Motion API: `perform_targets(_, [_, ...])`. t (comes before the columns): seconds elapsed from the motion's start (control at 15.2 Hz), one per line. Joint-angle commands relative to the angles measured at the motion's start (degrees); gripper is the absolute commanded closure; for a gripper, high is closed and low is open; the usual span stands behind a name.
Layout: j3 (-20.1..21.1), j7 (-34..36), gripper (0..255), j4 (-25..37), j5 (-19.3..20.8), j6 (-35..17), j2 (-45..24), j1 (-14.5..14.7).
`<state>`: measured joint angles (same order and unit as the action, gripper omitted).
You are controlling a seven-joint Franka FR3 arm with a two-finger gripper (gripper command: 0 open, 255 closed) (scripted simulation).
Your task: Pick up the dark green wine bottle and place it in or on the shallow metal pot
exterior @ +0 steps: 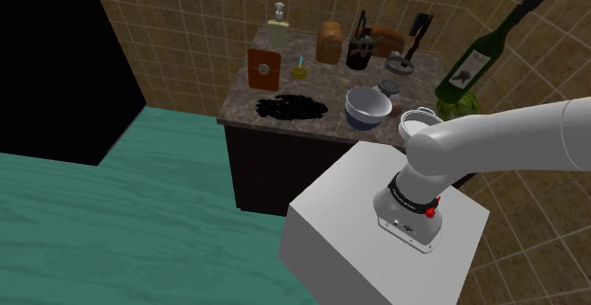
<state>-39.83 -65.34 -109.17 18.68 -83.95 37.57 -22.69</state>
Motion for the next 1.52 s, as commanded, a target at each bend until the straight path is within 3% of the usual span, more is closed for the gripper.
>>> perform_targets(0.0, [-0.1, 0.3, 255, -2.1, 0.4, -1.4, 0.7, -0.3])
perform_targets(1.45, [-4.0, 1.6, 255, -21.0, 4.9, -16.5, 5.1, -3.0])
